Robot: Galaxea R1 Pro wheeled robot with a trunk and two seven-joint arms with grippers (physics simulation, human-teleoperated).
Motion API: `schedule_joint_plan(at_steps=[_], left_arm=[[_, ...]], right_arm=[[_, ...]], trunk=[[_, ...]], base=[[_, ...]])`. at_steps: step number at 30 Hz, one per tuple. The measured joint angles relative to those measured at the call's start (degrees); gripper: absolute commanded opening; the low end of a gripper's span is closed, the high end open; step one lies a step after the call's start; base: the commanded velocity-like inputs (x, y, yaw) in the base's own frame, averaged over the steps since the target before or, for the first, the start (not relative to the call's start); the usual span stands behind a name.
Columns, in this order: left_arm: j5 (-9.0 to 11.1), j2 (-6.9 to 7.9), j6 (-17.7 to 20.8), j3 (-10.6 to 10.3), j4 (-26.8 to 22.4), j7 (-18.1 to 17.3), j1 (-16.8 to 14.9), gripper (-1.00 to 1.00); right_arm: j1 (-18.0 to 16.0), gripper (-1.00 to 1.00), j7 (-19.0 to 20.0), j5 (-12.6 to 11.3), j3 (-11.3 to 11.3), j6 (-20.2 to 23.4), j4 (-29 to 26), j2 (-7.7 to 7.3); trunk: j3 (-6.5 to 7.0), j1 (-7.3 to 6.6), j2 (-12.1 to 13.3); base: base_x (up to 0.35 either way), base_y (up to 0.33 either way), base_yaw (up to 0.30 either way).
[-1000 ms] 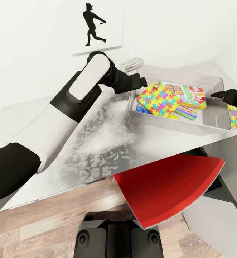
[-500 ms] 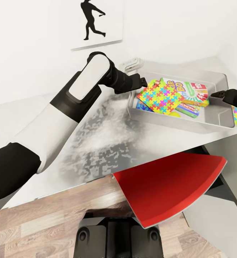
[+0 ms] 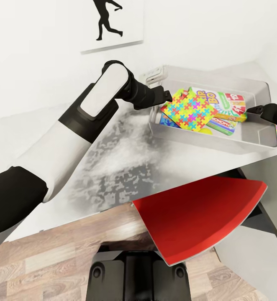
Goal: Put all the toys in the child's room - the three board games (two on the bed and one on the table), the two jigsaw puzzles on the table, and the tennis ball on the table - inside the toy box on the table in the child's room.
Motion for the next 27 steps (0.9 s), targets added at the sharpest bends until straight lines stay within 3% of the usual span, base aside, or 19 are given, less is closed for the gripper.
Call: schedule_joint_plan(at_steps=[27], left_arm=[[0.00, 0.00, 0.00, -0.02, -0.07, 0.00, 0.25, 1.00]], right_arm=[[0.00, 1.00, -0.09, 0.00, -0.49, -0.01, -0.18, 0.04]], trunk=[[-0.23, 0.00, 0.00]], base=[[0.000, 0.000, 0.000]])
